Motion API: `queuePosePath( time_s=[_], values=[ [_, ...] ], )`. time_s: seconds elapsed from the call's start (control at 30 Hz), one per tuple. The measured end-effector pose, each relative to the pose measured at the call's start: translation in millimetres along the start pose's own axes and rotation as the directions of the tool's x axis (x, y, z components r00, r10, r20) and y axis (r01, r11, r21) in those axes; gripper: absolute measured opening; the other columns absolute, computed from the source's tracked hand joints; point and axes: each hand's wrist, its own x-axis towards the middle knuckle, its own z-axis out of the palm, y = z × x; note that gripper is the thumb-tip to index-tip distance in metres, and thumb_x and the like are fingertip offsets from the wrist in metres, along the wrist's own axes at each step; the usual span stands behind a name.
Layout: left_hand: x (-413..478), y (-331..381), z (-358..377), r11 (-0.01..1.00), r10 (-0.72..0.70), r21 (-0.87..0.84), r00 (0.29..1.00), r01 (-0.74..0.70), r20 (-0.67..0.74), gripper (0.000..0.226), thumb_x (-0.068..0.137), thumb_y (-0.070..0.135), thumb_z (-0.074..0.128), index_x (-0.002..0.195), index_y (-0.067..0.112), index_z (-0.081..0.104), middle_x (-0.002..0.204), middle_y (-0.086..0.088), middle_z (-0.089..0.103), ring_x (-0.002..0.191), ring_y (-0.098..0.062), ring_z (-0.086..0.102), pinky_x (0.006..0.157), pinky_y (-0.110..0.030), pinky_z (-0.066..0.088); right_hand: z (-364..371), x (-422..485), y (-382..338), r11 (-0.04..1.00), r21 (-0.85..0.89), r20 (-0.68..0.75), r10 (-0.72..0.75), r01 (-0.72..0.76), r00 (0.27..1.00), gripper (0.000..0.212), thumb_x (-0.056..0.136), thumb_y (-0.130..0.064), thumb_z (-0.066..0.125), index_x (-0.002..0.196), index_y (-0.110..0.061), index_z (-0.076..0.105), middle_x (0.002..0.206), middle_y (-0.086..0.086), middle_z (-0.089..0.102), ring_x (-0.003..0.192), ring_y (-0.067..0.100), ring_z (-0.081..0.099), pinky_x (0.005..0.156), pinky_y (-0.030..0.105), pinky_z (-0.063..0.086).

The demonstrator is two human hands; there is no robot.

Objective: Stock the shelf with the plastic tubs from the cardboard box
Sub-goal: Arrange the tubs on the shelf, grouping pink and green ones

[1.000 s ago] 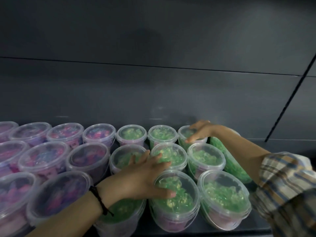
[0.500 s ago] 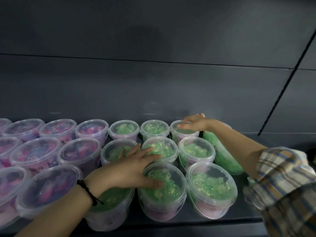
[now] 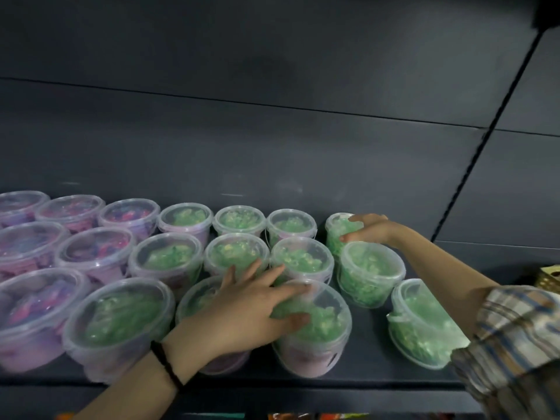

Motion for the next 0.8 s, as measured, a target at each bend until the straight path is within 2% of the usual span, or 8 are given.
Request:
queuePosePath(
  time_s=[0.1,0.23,0.37,0.47,0.57,0.63,0.7,0.8],
  values=[
    [4,8,4,1.000,-0.026,-0.003,1.000,0.026,-0.015,0.063,0.076,0.084,0.020,0.136,0.062,0.014,0.160,0.016,-0.003,0.146,-0.017,-0.015,0.113,-0.058,-0.011,1,1,0,0.991,-0.132,-0.033,-0.038,0.033,0.999,0.074,0.084,-0.057,0.060,0.147,-0.028,0.034,0.156,0.006,0.027,0.145,0.032,0.010,0.114,0.042,0.018],
    [4,6,5,0.999,-0.045,-0.029,0.999,0.046,0.012,0.063,0.076,0.084,0.023,0.134,0.061,0.018,0.158,0.021,-0.008,0.142,-0.007,-0.023,0.111,-0.054,-0.015,-5,-1,10,0.998,0.018,-0.039,-0.054,0.055,0.998,0.080,0.076,-0.060,0.067,0.145,-0.028,0.040,0.153,0.005,0.032,0.141,0.029,0.029,0.110,0.038,0.033],
    [4,5,7,0.998,-0.048,-0.045,0.999,0.049,0.012,0.062,0.074,0.086,0.021,0.131,0.063,0.019,0.156,0.026,-0.009,0.137,-0.002,-0.027,0.111,-0.052,-0.018,-8,2,8,0.985,-0.169,-0.045,-0.035,0.027,0.998,0.079,0.078,-0.078,0.047,0.132,-0.020,0.053,0.136,0.012,0.047,0.136,0.034,0.035,0.113,0.042,0.028],
    [4,5,9,0.997,-0.047,-0.057,0.999,0.047,0.004,0.065,0.069,0.090,0.015,0.130,0.066,0.016,0.151,0.031,-0.010,0.136,-0.001,-0.028,0.111,-0.050,-0.019,-17,1,8,0.998,0.032,0.026,-0.063,0.062,0.998,0.071,0.081,-0.076,0.045,0.108,-0.012,0.061,0.105,0.012,0.057,0.093,0.027,0.063,0.088,0.037,0.051],
    [5,5,10,0.998,-0.041,-0.051,0.999,0.041,-0.011,0.069,0.065,0.094,0.010,0.129,0.067,0.015,0.150,0.031,-0.009,0.139,-0.002,-0.025,0.112,-0.049,-0.019,-26,-2,8,0.991,0.020,0.029,-0.132,0.132,0.991,0.062,0.083,-0.068,0.053,0.087,-0.007,0.061,0.081,0.009,0.058,0.077,0.025,0.059,0.067,0.031,0.048],
    [6,5,11,0.998,-0.042,-0.057,0.999,0.041,-0.018,0.071,0.063,0.095,0.009,0.128,0.067,0.016,0.151,0.031,-0.008,0.141,-0.003,-0.023,0.112,-0.049,-0.019,-27,1,12,0.983,0.009,0.040,-0.182,0.181,0.983,0.053,0.084,-0.061,0.059,0.102,-0.012,0.065,0.102,0.005,0.061,0.103,0.025,0.057,0.080,0.031,0.045],
    [6,6,10,0.997,-0.045,-0.056,0.999,0.044,-0.023,0.074,0.062,0.095,0.008,0.130,0.065,0.018,0.152,0.031,-0.008,0.141,-0.003,-0.022,0.112,-0.048,-0.019,-27,3,12,0.974,0.109,0.124,-0.210,0.197,0.970,0.069,0.081,-0.057,0.066,0.139,-0.025,0.046,0.143,0.000,0.041,0.134,0.021,0.038,0.103,0.031,0.036],
    [7,8,10,0.998,-0.057,-0.038,0.998,0.056,-0.018,0.074,0.065,0.092,0.010,0.132,0.064,0.018,0.151,0.031,-0.008,0.142,-0.004,-0.021,0.113,-0.048,-0.018,-20,5,7,0.973,0.120,0.183,-0.217,0.198,0.959,0.083,0.079,-0.051,0.072,0.149,-0.031,0.031,0.156,-0.002,0.027,0.138,0.020,0.034,0.098,0.027,0.034]
  ],
)
